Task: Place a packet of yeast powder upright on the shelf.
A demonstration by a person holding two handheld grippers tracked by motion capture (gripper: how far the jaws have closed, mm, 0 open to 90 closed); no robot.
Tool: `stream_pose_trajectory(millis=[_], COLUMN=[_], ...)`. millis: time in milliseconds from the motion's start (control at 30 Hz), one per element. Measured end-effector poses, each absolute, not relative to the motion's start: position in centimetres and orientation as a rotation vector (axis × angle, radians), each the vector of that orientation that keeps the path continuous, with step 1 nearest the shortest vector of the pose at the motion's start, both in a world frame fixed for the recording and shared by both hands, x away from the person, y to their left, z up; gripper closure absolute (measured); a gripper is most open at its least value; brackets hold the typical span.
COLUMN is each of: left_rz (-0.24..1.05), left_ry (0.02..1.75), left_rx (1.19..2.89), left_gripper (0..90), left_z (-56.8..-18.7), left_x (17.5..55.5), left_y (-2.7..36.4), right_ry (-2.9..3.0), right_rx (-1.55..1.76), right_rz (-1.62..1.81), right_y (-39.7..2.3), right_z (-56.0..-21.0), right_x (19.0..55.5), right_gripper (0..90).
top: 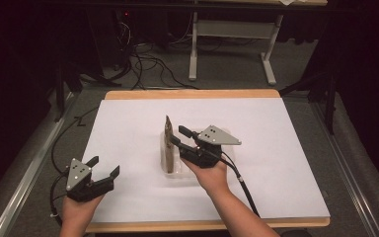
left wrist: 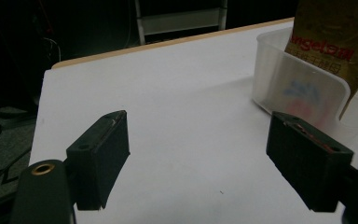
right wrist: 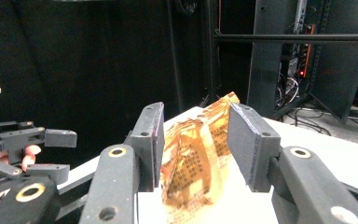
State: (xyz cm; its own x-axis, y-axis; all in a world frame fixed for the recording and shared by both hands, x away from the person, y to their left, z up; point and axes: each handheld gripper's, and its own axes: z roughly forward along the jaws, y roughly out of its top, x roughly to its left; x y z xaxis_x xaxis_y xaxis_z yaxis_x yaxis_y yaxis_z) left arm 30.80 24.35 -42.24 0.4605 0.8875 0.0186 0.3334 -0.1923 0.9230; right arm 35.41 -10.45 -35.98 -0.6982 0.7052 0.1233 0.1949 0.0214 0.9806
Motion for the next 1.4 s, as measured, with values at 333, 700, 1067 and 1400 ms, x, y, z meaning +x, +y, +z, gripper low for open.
stream_pose_trajectory(millis=[333, 700, 1067, 1400], left_rz=[0.720, 0.712, 0.704, 0.695], left_ry=[1.046, 1.046, 1.038, 1.031], left_rx=[1.760, 1.780, 1.805, 1.828], left_gripper=[21.8, 21.7, 21.6, 21.5], left_z=[-42.4, -42.6, -42.8, -43.0], left_x=[30.9, 31.1, 31.1, 31.1], left_y=[24.2, 24.0, 23.6, 23.2], right_ry=[1.906, 1.906, 1.848, 1.811], right_rx=[0.898, 0.947, 1.050, 1.127], right_rz=[1.673, 1.556, 1.410, 1.267], right_y=[-13.1, -18.6, -25.4, -31.2], right_z=[-35.3, -35.9, -37.2, -39.6], right_x=[34.1, 33.1, 31.7, 29.9], right_gripper=[57.1, 54.0, 44.8, 40.8])
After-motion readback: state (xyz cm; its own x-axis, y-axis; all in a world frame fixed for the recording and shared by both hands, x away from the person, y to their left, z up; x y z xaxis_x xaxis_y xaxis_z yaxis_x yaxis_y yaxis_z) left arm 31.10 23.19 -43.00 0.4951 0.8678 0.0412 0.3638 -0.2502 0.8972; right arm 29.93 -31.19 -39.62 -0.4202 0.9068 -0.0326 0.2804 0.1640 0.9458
